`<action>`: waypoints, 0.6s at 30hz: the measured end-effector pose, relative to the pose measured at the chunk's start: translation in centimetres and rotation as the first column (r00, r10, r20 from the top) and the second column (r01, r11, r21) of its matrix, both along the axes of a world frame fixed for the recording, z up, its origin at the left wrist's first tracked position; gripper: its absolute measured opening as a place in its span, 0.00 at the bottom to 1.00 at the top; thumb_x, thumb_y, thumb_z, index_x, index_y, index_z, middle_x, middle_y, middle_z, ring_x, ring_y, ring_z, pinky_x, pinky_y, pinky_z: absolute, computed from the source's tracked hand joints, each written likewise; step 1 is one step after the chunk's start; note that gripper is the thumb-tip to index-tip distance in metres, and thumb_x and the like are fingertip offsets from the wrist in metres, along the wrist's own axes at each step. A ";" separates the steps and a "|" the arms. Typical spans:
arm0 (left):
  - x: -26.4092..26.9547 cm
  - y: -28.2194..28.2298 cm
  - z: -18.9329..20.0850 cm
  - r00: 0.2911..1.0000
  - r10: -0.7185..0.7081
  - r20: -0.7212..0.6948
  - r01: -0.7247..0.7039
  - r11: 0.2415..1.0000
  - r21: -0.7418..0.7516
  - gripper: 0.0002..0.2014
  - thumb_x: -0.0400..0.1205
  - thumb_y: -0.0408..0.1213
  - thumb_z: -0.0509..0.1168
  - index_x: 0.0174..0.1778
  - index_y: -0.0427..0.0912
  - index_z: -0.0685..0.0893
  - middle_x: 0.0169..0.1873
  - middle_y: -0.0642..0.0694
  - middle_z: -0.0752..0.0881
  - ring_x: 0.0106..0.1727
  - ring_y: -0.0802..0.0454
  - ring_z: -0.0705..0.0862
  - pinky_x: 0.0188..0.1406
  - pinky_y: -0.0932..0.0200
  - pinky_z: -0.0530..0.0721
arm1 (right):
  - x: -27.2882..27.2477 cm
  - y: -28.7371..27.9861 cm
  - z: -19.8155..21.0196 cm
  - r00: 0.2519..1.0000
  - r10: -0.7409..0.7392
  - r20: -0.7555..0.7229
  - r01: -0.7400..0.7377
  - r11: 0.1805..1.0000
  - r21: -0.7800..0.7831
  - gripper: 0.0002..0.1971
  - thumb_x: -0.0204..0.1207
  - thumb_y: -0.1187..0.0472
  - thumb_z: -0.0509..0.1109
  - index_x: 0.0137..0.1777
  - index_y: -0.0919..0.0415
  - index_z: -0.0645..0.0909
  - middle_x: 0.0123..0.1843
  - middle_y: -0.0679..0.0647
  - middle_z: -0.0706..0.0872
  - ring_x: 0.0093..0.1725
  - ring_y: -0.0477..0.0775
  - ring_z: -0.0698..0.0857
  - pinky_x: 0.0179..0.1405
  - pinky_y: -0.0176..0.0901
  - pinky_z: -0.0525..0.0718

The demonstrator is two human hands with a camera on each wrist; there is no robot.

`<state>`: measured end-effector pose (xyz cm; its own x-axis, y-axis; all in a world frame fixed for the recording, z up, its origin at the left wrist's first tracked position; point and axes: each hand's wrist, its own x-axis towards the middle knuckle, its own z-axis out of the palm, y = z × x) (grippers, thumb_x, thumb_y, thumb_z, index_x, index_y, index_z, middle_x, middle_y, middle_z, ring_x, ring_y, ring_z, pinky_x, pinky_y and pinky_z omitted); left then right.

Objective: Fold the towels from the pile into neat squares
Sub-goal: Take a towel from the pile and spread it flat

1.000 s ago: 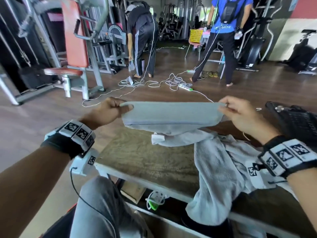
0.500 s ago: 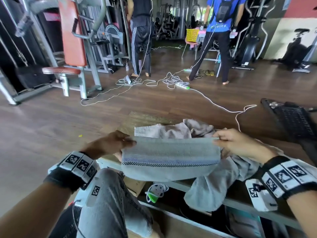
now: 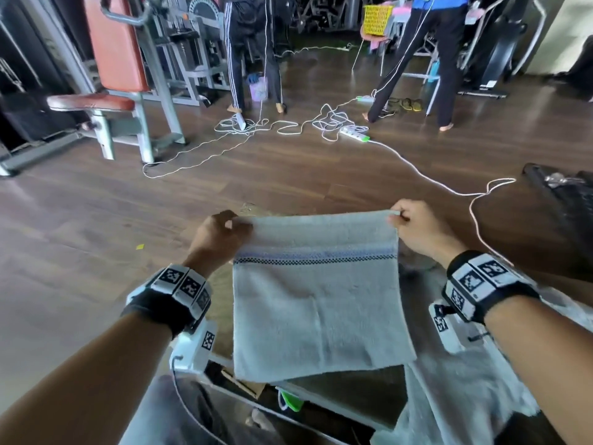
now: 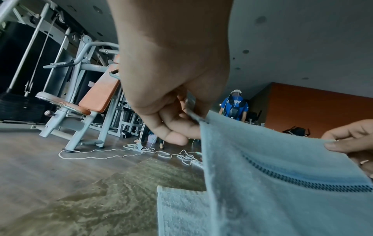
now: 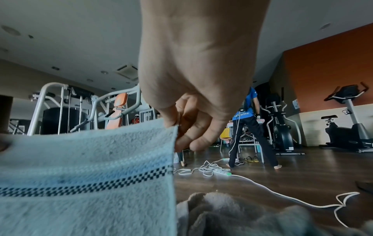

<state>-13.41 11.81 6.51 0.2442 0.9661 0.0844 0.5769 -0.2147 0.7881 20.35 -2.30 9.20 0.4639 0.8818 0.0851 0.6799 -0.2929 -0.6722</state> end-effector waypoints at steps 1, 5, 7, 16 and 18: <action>0.7 1.2 -0.6 0.999 0.027 -0.039 -0.027 1.000 -0.007 0.10 0.77 0.48 0.71 0.42 0.44 0.86 0.34 0.42 0.90 0.33 0.45 0.84 0.36 0.56 0.78 | 0.4 1.8 -0.9 1.000 -0.015 0.007 0.015 1.000 0.005 0.06 0.83 0.69 0.66 0.45 0.70 0.82 0.38 0.61 0.83 0.38 0.56 0.78 0.33 0.43 0.70; 3.2 4.2 -4.0 0.963 0.038 -0.268 -0.053 0.997 -0.050 0.09 0.79 0.47 0.68 0.42 0.45 0.86 0.40 0.40 0.90 0.42 0.41 0.87 0.38 0.59 0.78 | 1.1 7.1 -5.4 0.999 -0.019 0.050 0.022 0.997 -0.069 0.07 0.79 0.73 0.67 0.39 0.68 0.81 0.35 0.58 0.81 0.37 0.58 0.79 0.33 0.44 0.74; 4.1 4.7 -5.9 0.929 -0.027 -0.369 0.001 0.998 -0.070 0.08 0.78 0.46 0.70 0.47 0.46 0.88 0.47 0.40 0.90 0.48 0.42 0.87 0.44 0.58 0.81 | 1.4 8.7 -8.3 0.996 0.007 0.094 0.008 0.987 -0.161 0.11 0.76 0.68 0.69 0.32 0.58 0.78 0.33 0.55 0.83 0.36 0.62 0.85 0.35 0.49 0.82; 5.1 4.0 -8.2 0.844 -0.167 -0.510 0.191 0.982 -0.005 0.15 0.83 0.40 0.69 0.63 0.36 0.84 0.55 0.41 0.86 0.46 0.52 0.79 0.31 0.73 0.70 | -0.6 8.6 -11.2 0.943 0.158 0.292 -0.026 0.912 -0.408 0.07 0.75 0.64 0.69 0.44 0.49 0.79 0.60 0.60 0.82 0.69 0.65 0.77 0.57 0.51 0.79; 5.1 3.8 -7.9 0.840 -0.188 -0.509 0.217 0.976 -0.003 0.11 0.82 0.35 0.70 0.57 0.36 0.85 0.47 0.44 0.85 0.41 0.54 0.78 0.26 0.76 0.66 | -0.6 8.5 -10.7 0.957 0.140 0.256 -0.034 0.924 -0.380 0.12 0.72 0.69 0.69 0.41 0.47 0.80 0.57 0.59 0.86 0.60 0.65 0.83 0.46 0.45 0.79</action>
